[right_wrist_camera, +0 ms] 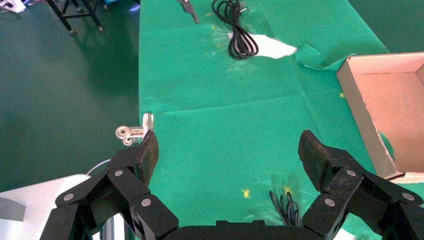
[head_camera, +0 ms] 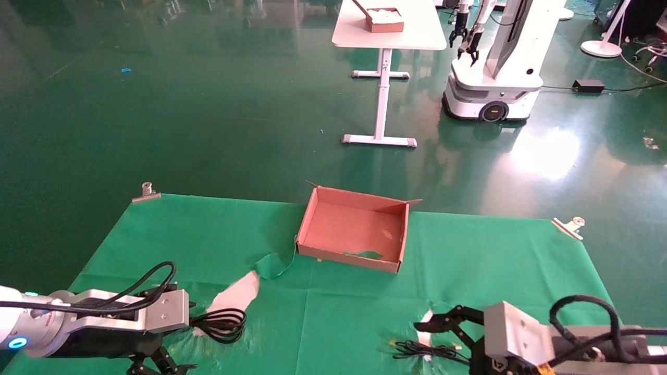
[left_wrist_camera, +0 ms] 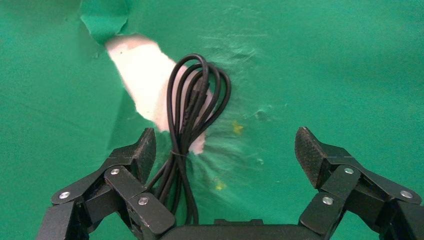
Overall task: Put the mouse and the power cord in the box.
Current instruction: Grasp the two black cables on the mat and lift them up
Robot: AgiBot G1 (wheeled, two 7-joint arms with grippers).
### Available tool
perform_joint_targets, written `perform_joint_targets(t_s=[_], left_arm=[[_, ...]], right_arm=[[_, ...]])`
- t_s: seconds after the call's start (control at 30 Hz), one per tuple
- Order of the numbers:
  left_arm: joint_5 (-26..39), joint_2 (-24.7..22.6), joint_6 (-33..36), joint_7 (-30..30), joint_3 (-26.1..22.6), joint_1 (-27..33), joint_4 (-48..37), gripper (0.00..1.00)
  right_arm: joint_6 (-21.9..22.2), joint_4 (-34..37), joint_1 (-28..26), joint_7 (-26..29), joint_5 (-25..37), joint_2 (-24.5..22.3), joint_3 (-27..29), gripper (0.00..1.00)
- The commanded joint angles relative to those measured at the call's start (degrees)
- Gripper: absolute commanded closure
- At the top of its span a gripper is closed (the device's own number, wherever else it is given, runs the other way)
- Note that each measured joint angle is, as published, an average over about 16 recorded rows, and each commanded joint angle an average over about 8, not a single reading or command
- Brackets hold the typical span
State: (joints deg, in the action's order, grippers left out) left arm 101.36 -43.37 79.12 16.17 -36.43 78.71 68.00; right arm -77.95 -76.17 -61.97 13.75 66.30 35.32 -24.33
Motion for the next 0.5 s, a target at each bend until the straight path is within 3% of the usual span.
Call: perform_joint_targets(t_s=[0.03,0.27,0.5], left_arm=[[2.34,-0.47,-0.12,0.24,-0.49,0.65,-0.40,0.00],[2.36,-1.02,-0.79,0.04,-0.84,0.23,-0.26,0.00],[15.74,-6.63,-8.52,0.47,-4.90,-0.05,-1.74,0.00]], right_arm=[[0.03,-0.20,-0.04,0.13,0.18,0.06,-0.08,0.00],[-0.25,0.21,-0.17,-0.09,-0.13,0.18,-0.01,0.00],[-0.46,0.70,-1.24,0.00,0.46,0.88,-0.33,0.00]])
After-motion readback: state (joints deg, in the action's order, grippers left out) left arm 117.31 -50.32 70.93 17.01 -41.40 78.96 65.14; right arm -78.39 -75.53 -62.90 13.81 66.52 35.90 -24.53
